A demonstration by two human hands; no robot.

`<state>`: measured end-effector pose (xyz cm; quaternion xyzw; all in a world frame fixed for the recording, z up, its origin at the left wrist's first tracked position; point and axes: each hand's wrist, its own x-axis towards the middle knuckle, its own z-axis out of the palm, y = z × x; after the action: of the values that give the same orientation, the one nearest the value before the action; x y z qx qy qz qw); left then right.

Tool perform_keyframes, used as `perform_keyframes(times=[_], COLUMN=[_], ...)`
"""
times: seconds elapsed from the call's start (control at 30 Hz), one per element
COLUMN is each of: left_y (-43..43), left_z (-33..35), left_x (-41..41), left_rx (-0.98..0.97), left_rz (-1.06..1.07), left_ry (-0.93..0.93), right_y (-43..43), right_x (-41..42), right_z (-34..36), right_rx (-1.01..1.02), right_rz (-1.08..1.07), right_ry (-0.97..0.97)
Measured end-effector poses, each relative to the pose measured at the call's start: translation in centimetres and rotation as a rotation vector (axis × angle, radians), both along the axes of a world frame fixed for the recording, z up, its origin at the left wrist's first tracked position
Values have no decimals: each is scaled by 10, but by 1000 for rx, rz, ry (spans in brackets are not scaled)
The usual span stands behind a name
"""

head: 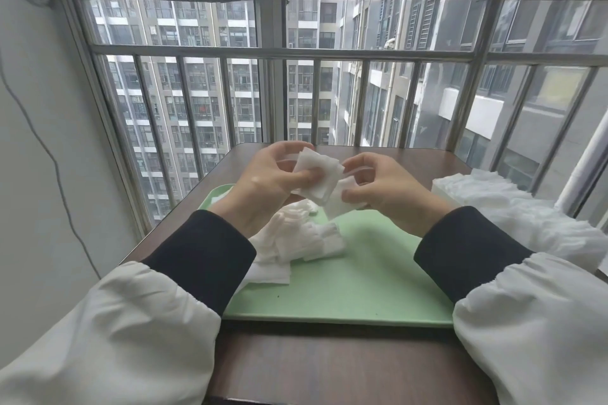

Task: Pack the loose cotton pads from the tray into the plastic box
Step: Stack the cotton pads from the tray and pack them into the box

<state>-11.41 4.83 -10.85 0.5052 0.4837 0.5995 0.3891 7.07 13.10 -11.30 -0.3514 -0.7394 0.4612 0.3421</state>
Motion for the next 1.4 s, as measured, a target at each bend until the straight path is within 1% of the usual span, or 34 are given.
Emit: perform_keyframes(times=[0.1, 0.17, 0.27, 0.4, 0.47, 0.7, 0.8, 0.9, 0.97, 1.0, 1.03, 1.07, 1.13, 1.17, 1.2, 1.3, 1.4], left_y=[0, 0, 0, -3, -3, -2, -2, -2, -2, -2, -2, -2, -2, -1, -1, -1, -1], left_z=[-1, -1, -2, -1, -1, -2, -2, -2, -1, 0, 0, 0, 1, 1, 1, 1, 1], left_x=[-1, -2, -2, 0, 0, 2, 1, 1, 1, 1, 1, 0, -1, -2, -2, -3, -2], left_rx=[8, 8, 11, 13, 1, -18, 0, 18, 36, 43, 47, 49, 46, 42, 37, 25, 17], left_rz=[-39, -63, -110, -145, -151, -197, -168, -121, -98, -83, -65, -45, -10, 4, 19, 53, 70], left_ry=[-6, 26, 68, 192, 207, 171, 123, 87, 67, 62, 54, 42, 20, 13, 7, -1, 4], right_y=[0, 0, -2, -6, -8, -12, -12, -9, -6, -6, -5, -4, -4, -4, -4, -9, -13], right_x=[1, 1, 0, 0, 0, -4, -2, -1, 0, 1, 2, 3, 5, 6, 6, 7, 4], right_z=[2, 1, 2, 5, 6, 8, 9, 11, 12, 12, 12, 12, 11, 10, 9, 9, 5], right_rx=[-128, -160, -155, -137, -132, -157, -209, -252, -250, -224, -158, -55, 135, 178, 184, 119, 117], right_rz=[34, 35, 20, 10, 16, 65, 113, 142, 99, 60, 23, 0, 30, 74, 117, 186, 174], right_ry=[132, 186, 225, 241, 257, 350, 388, 385, 321, 254, 149, 1, -324, -444, -518, -620, -678])
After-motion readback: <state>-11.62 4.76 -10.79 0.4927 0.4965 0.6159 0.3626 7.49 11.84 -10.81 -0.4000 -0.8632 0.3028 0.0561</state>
